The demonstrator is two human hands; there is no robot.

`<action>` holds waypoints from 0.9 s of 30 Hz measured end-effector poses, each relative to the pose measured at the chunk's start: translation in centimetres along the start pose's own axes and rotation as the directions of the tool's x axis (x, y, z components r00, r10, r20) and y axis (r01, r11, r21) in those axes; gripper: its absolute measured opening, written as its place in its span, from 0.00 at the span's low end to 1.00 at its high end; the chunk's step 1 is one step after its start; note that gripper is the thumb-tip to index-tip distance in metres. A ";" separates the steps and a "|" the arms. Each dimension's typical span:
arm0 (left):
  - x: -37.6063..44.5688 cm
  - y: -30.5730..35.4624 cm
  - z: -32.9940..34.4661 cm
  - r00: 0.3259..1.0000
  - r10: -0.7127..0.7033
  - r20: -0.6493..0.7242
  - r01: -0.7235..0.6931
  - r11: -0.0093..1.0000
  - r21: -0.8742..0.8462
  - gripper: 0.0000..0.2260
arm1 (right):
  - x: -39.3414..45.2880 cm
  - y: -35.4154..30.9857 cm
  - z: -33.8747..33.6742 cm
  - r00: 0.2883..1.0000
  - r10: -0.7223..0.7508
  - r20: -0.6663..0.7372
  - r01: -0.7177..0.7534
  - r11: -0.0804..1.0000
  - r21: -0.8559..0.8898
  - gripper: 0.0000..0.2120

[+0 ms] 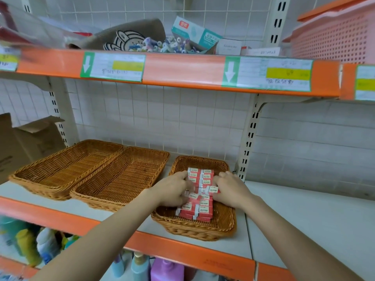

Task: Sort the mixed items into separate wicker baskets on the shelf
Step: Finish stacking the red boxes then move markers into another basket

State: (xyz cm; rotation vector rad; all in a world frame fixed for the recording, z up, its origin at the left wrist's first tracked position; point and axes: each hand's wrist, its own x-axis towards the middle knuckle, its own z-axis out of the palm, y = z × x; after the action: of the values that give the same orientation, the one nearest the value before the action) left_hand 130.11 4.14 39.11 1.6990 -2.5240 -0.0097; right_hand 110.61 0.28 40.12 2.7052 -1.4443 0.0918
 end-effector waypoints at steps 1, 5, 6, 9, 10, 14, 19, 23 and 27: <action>0.2 -0.1 -0.1 1.000 -0.025 0.000 0.025 1.000 0.002 0.18 | 0.0 0.0 0.0 1.000 0.004 -0.003 -0.004 1.000 0.005 0.20; 1.0 -0.4 0.0 0.995 -0.097 -0.032 0.097 0.995 -0.005 0.13 | 0.2 -0.3 0.4 1.000 0.001 -0.026 0.000 1.000 0.023 0.18; 1.2 -0.4 0.1 0.993 -0.105 -0.047 0.105 0.994 -0.009 0.13 | 0.3 -0.5 0.5 1.000 -0.002 -0.026 0.003 0.999 0.035 0.18; 1.7 -0.5 0.5 0.989 -0.124 -0.080 0.121 0.992 -0.044 0.12 | 0.6 -1.2 0.6 1.000 0.000 -0.019 0.001 0.999 0.053 0.18; 1.8 -0.6 0.6 0.987 -0.131 -0.088 0.126 0.990 -0.058 0.12 | 0.7 -1.5 0.6 1.000 0.007 -0.019 -0.006 0.999 0.054 0.18; 1.8 -0.9 1.3 0.980 -0.150 -0.129 0.136 0.985 -0.111 0.11 | 0.8 -2.0 0.9 0.999 0.028 -0.020 -0.027 0.997 0.067 0.19; 1.7 -1.0 1.5 0.973 -0.161 -0.163 0.136 0.979 -0.154 0.08 | 0.7 -2.3 1.2 0.998 0.059 -0.001 -0.059 0.992 0.113 0.18; 1.7 -1.1 1.6 0.972 -0.146 -0.183 0.115 0.979 -0.171 0.07 | 0.5 -2.5 1.0 0.997 0.071 0.002 -0.070 0.990 0.123 0.15; 1.7 -1.1 1.7 0.974 -0.129 -0.186 0.105 0.985 -0.136 0.07 | 0.1 -2.6 1.0 0.998 0.065 -0.024 -0.061 0.989 0.133 0.14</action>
State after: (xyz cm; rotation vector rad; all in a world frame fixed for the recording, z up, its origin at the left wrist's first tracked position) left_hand 130.31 2.04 37.52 1.7071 -2.2327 -0.0113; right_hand 112.86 1.53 39.01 2.7479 -1.5694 0.2368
